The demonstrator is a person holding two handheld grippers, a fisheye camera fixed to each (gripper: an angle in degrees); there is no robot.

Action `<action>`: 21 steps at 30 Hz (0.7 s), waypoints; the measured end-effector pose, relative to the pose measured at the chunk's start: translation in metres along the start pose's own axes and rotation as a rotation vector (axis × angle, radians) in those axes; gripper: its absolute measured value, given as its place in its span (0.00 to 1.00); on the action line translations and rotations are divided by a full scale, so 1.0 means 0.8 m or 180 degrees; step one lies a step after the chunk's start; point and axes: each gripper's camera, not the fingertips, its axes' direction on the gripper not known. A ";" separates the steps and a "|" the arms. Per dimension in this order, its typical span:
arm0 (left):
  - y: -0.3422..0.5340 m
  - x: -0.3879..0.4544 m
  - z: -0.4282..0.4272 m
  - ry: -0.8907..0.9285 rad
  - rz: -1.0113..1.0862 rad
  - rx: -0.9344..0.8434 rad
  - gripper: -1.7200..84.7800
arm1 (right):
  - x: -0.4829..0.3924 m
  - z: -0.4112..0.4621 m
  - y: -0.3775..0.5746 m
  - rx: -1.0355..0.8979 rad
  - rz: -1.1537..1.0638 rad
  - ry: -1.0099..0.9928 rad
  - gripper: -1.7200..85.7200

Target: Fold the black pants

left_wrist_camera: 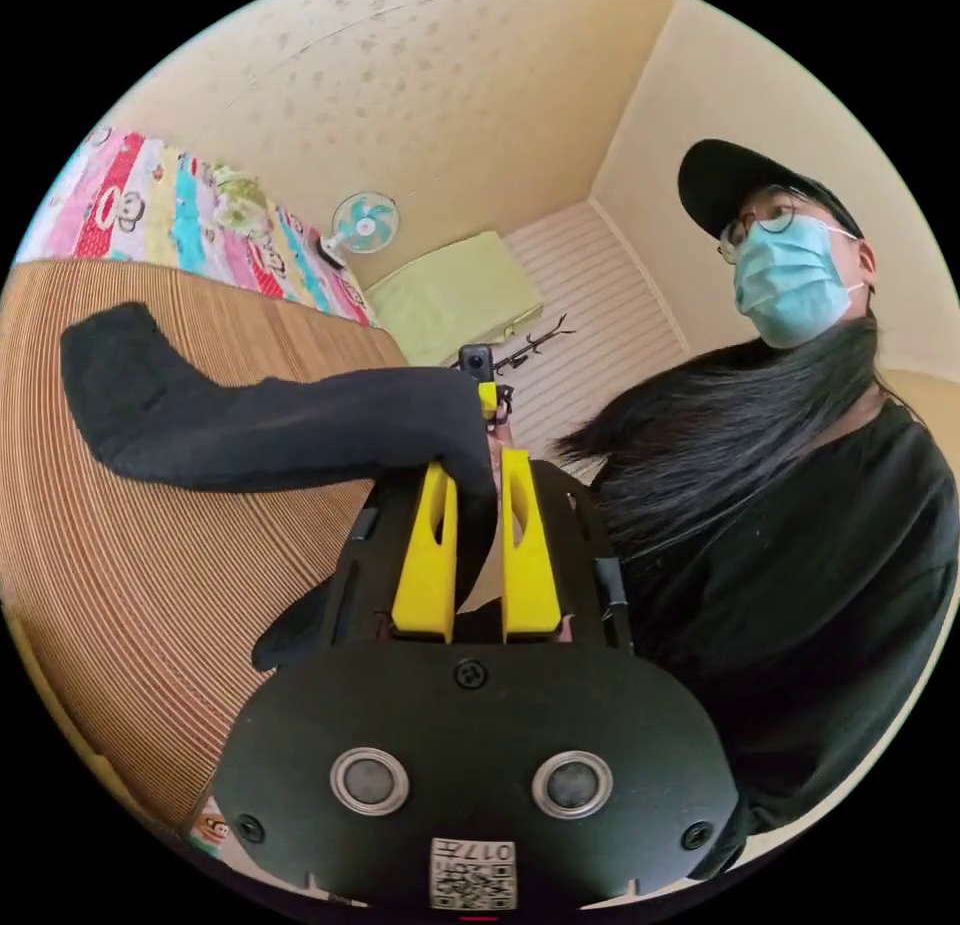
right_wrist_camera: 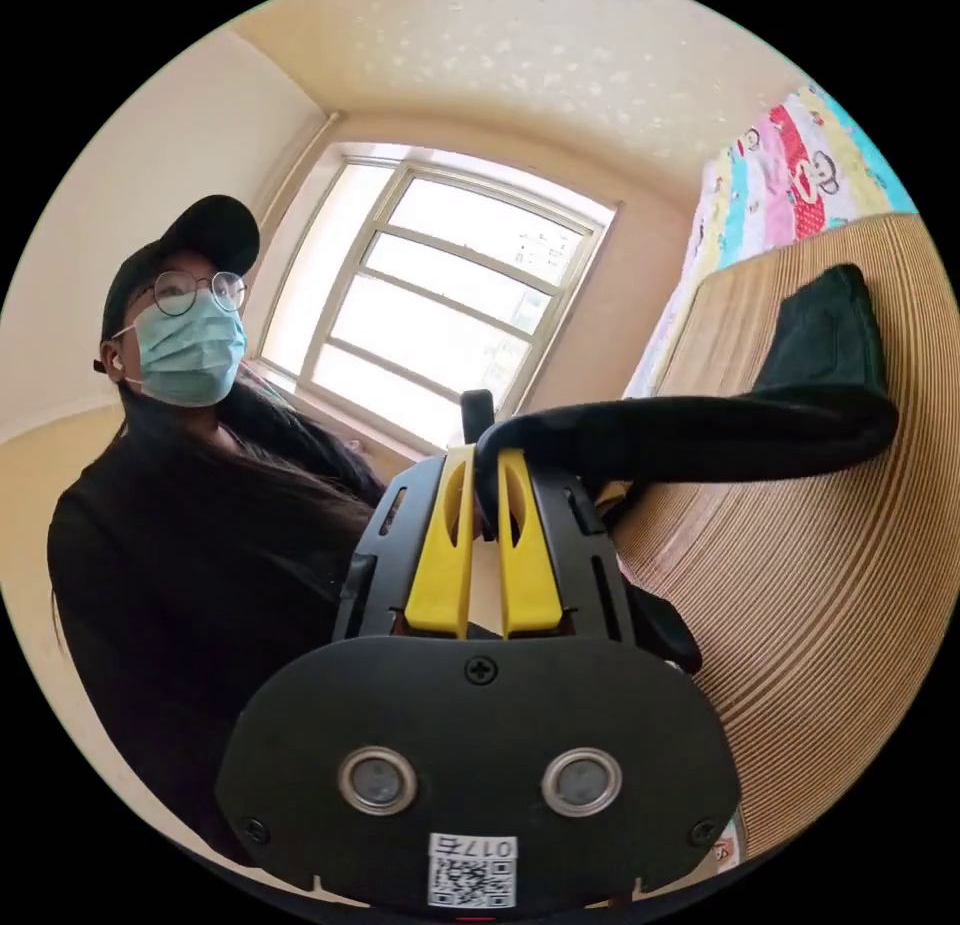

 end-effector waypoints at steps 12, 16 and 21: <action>-0.177 0.099 -0.039 -0.0827 0.0299 0.0621 0.09 | -0.154 -0.013 -0.240 -0.0009 -0.0721 0.0671 0.03; -0.181 -0.005 -0.017 -0.0761 -0.0241 0.0831 0.09 | -0.053 -0.023 -0.285 -0.0051 -0.0168 0.0810 0.03; -0.109 -0.112 0.057 -0.1008 -0.0524 0.0582 0.09 | 0.013 -0.001 -0.235 -0.0308 0.0028 0.1721 0.05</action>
